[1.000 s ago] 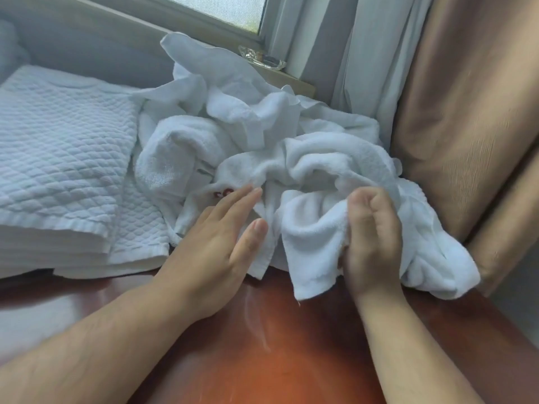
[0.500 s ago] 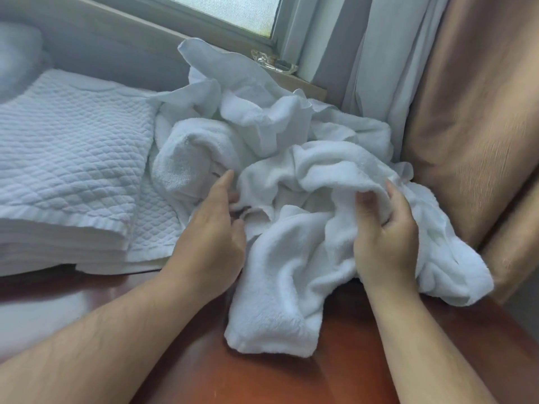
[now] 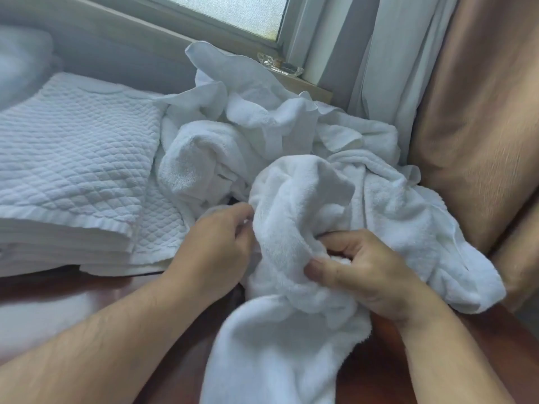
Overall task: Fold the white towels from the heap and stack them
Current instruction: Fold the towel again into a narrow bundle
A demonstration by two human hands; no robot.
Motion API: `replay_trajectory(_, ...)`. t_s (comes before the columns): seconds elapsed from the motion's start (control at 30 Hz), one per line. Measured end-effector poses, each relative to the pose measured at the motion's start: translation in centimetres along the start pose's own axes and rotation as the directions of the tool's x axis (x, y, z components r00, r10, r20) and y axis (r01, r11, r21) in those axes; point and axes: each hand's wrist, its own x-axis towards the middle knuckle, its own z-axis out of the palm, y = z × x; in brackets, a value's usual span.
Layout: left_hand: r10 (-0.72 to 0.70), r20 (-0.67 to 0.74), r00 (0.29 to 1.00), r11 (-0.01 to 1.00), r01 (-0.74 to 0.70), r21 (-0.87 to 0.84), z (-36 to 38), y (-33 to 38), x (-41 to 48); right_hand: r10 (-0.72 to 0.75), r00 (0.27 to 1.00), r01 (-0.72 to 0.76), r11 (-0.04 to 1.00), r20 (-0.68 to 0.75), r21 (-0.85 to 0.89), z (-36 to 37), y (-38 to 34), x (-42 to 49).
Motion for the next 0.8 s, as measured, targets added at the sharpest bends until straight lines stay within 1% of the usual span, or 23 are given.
replay_trajectory(0.03,0.0,-0.076,0.997,0.993,-0.008,-0.115,0.0,0.0,0.1,-0.032,0.999,0.032,0.999,-0.021,0.007,0.3,-0.1,0.0)
replay_trajectory(0.07,-0.009,-0.141,0.99,0.969,-0.026,-0.245,-0.2,0.1,0.3,-0.066,0.995,0.065,0.998,-0.078,-0.006,0.6,-0.3,0.1)
replay_trajectory(0.1,-0.018,-0.197,0.98,0.923,-0.059,-0.381,-0.5,0.1,0.5,-0.093,0.985,0.09,0.996,-0.143,-0.025,0.8,-0.4,0.3)
replay_trajectory(0.17,-0.029,-0.23,0.973,0.785,-0.12,-0.608,-0.7,0.2,0.7,-0.095,0.968,0.094,0.995,-0.231,-0.016,1.1,-0.5,0.7)
replay_trajectory(0.2,-0.045,-0.237,0.97,0.75,-0.124,-0.65,-0.8,0.3,0.7,-0.082,0.961,0.086,0.996,-0.264,0.001,1.2,-0.5,0.8)
replay_trajectory(0.23,-0.059,-0.254,0.965,0.763,-0.12,-0.635,-0.8,0.4,0.7,-0.064,0.949,0.07,0.998,-0.308,0.008,1.2,-0.3,1.0)
replay_trajectory(0.27,-0.063,-0.272,0.96,0.798,-0.116,-0.591,-0.7,0.3,0.7,-0.048,0.928,0.05,0.999,-0.369,-0.006,1.1,-0.1,1.1)
replay_trajectory(0.33,-0.07,-0.288,0.955,0.861,-0.088,-0.501,-0.5,0.4,0.5,-0.033,0.86,-0.005,0.997,-0.51,-0.072,1.0,0.5,1.3)
replay_trajectory(0.4,-0.106,-0.244,0.964,0.883,-0.021,-0.469,-0.6,0.5,0.4,-0.03,0.774,-0.071,0.988,-0.633,-0.135,0.8,0.8,1.7)
replay_trajectory(0.47,-0.127,-0.126,0.984,0.884,0.055,-0.465,-1.0,0.6,0.5,-0.012,0.715,-0.135,0.979,-0.699,-0.156,0.7,0.9,1.8)
replay_trajectory(0.5,-0.109,-0.048,0.993,0.895,0.077,-0.44,-1.3,0.7,0.5,-0.007,0.708,-0.158,0.973,-0.706,-0.168,0.6,1.0,1.9)
replay_trajectory(0.57,-0.072,0.104,0.992,0.947,0.101,-0.305,-1.8,1.1,0.7,-0.021,0.73,-0.171,0.962,-0.683,-0.213,0.6,1.3,2.1)
replay_trajectory(0.6,-0.084,0.151,0.985,0.961,0.12,-0.25,-2.0,1.3,0.8,-0.029,0.744,-0.172,0.957,-0.668,-0.233,0.6,1.4,2.2)
replay_trajectory(0.7,-0.135,0.215,0.967,0.949,0.188,-0.254,-2.3,1.1,0.9,-0.042,0.789,-0.132,0.963,-0.613,-0.236,1.0,1.4,2.2)
replay_trajectory(0.8,-0.144,0.187,0.972,0.958,0.184,-0.219,-1.7,1.0,0.5,-0.055,0.829,-0.075,0.975,-0.557,-0.208,1.5,1.3,2.1)
